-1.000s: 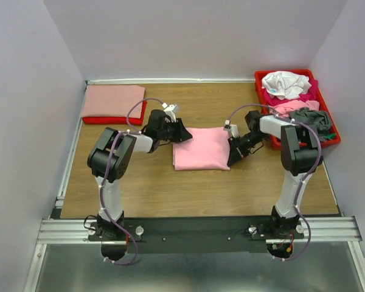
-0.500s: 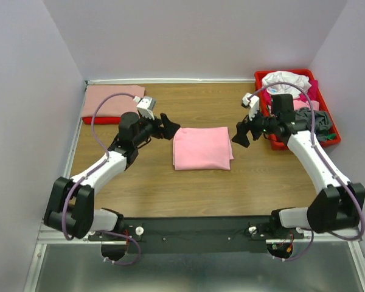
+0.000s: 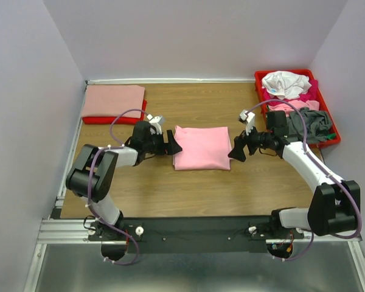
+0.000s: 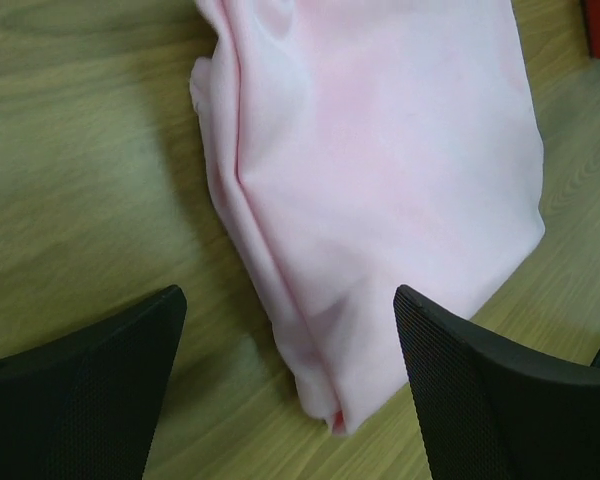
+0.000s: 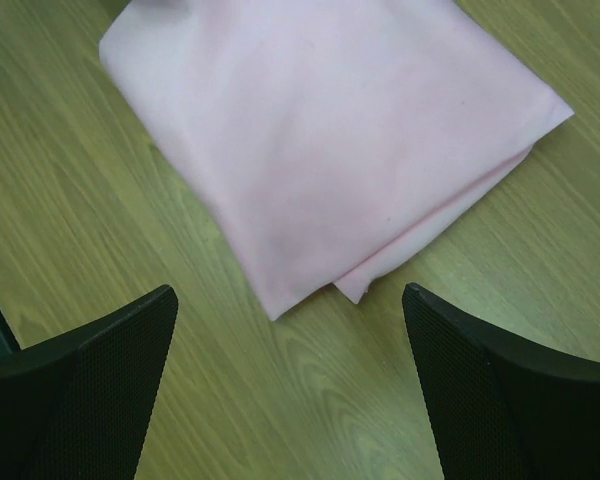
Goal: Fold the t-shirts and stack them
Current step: Neatly place the folded tshirt to the corner
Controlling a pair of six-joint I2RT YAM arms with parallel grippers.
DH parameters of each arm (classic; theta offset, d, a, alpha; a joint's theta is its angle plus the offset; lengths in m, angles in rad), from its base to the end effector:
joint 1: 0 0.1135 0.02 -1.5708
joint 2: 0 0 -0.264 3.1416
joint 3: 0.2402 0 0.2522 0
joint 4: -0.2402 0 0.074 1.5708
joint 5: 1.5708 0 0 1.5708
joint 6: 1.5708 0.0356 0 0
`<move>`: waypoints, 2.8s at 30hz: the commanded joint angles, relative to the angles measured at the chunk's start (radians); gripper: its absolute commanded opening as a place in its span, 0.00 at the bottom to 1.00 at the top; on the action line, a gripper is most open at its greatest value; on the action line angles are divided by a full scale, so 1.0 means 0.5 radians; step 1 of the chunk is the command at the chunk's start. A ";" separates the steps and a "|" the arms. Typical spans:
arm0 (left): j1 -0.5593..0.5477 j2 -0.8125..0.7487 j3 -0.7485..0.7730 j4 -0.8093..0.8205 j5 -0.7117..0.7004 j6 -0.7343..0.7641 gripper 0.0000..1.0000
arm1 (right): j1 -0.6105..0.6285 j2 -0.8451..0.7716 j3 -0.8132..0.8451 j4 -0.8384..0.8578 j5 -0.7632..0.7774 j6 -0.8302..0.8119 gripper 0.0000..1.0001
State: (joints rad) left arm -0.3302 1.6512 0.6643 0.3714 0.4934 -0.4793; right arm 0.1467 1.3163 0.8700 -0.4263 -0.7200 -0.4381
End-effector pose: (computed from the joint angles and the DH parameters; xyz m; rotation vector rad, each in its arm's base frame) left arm 0.2900 -0.1172 0.1445 0.1254 2.2743 -0.9832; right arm 0.2589 0.0620 0.2402 -0.9488 2.0766 0.7228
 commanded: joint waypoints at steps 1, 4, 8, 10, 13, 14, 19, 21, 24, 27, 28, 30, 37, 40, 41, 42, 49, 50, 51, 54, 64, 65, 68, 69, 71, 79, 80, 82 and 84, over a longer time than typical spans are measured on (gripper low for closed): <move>-0.042 0.210 0.140 -0.116 0.099 0.014 0.94 | -0.020 -0.046 -0.010 0.064 -0.118 -0.017 1.00; -0.091 0.366 0.294 -0.221 0.056 -0.011 0.94 | -0.023 -0.046 -0.016 0.061 -0.131 -0.017 1.00; -0.189 0.544 0.539 -0.475 -0.035 -0.041 0.94 | -0.030 -0.043 -0.019 0.061 -0.128 -0.023 1.00; -0.257 0.633 0.616 -0.601 -0.130 -0.032 0.93 | -0.033 -0.049 -0.019 0.064 -0.122 -0.023 1.00; -0.315 0.704 0.693 -0.678 -0.210 -0.002 0.81 | -0.045 -0.055 -0.022 0.058 -0.118 -0.023 1.00; -0.349 0.716 0.696 -0.697 -0.226 0.001 0.73 | -0.048 -0.062 -0.022 0.058 -0.118 -0.023 1.00; -0.407 0.732 0.678 -0.712 -0.315 0.014 0.00 | -0.048 -0.056 -0.019 0.058 -0.125 -0.023 1.00; -0.426 0.720 0.684 -0.712 -0.312 0.032 0.00 | -0.054 -0.062 -0.022 0.061 -0.118 -0.023 1.00; -0.441 0.647 0.687 -0.685 -0.281 0.069 0.00 | -0.063 -0.065 -0.025 0.058 -0.109 -0.026 1.00; -0.441 0.460 0.684 -0.666 -0.312 0.124 0.00 | -0.075 -0.062 -0.025 0.058 -0.106 -0.023 1.00; -0.441 0.392 0.681 -0.666 -0.412 0.142 0.00 | -0.076 -0.062 -0.022 0.058 -0.109 -0.023 1.00; -0.441 0.187 0.699 -0.727 -0.563 0.207 0.00 | -0.088 -0.062 -0.025 0.058 -0.109 -0.020 1.00; -0.414 -0.237 0.819 -0.966 -1.318 0.446 0.00 | -0.094 -0.052 -0.016 0.055 -0.100 -0.013 1.00; -0.395 -0.259 0.898 -1.052 -1.496 0.544 0.00 | -0.094 -0.059 -0.016 0.055 -0.091 -0.010 1.00; -0.389 -0.256 0.920 -1.086 -1.533 0.566 0.00 | -0.094 -0.059 -0.016 0.055 -0.091 -0.010 1.00; -0.371 -0.235 0.960 -1.102 -1.563 0.587 0.00 | -0.094 -0.062 -0.016 0.055 -0.091 -0.010 1.00; -0.248 -0.094 1.199 -1.258 -1.818 0.695 0.00 | -0.100 -0.077 -0.013 0.052 -0.091 -0.010 1.00; -0.233 -0.072 1.233 -1.282 -1.840 0.713 0.00 | -0.100 -0.080 -0.013 0.052 -0.091 -0.010 1.00; -0.214 -0.026 1.297 -1.295 -1.855 0.753 0.00 | -0.103 -0.083 -0.010 0.052 -0.091 -0.010 1.00; -0.153 0.100 1.444 -1.353 -1.913 0.848 0.00 | -0.103 -0.092 -0.007 0.052 -0.094 -0.007 1.00; -0.009 0.446 1.840 -1.402 -2.116 1.170 0.00 | -0.103 -0.101 0.003 0.040 -0.131 0.008 1.00; -0.005 0.468 1.871 -1.411 -2.128 1.186 0.00 | -0.106 -0.101 0.003 0.037 -0.134 0.008 1.00; 0.016 0.545 2.000 -1.436 -2.183 1.222 0.00 | -0.106 -0.101 0.006 0.033 -0.155 0.011 1.00; 0.022 0.557 2.058 -1.439 -2.199 1.232 0.00 | -0.106 -0.098 0.009 0.030 -0.155 0.011 1.00; 0.037 0.588 2.101 -1.448 -2.229 1.256 0.00 | -0.106 -0.098 0.009 0.030 -0.161 0.011 1.00; 0.056 0.634 2.224 -1.458 -2.392 1.413 0.00 | -0.106 -0.092 0.012 0.021 -0.186 0.020 1.00; 0.059 0.631 2.227 -1.439 -2.404 1.431 0.00 | -0.103 -0.086 0.012 0.024 -0.192 0.020 1.00; 0.062 0.621 2.233 -1.418 -2.447 1.504 0.00 | -0.103 -0.083 0.015 0.018 -0.195 0.023 1.00; 0.071 0.631 2.251 -1.390 -2.459 1.529 0.00 | -0.106 -0.080 0.012 0.018 -0.198 0.020 1.00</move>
State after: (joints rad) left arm -0.3058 1.9545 1.7470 -0.3466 -0.6632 0.2226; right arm 0.1024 1.2823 0.8696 -0.4118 -0.7879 -0.4351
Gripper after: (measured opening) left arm 0.012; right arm 0.996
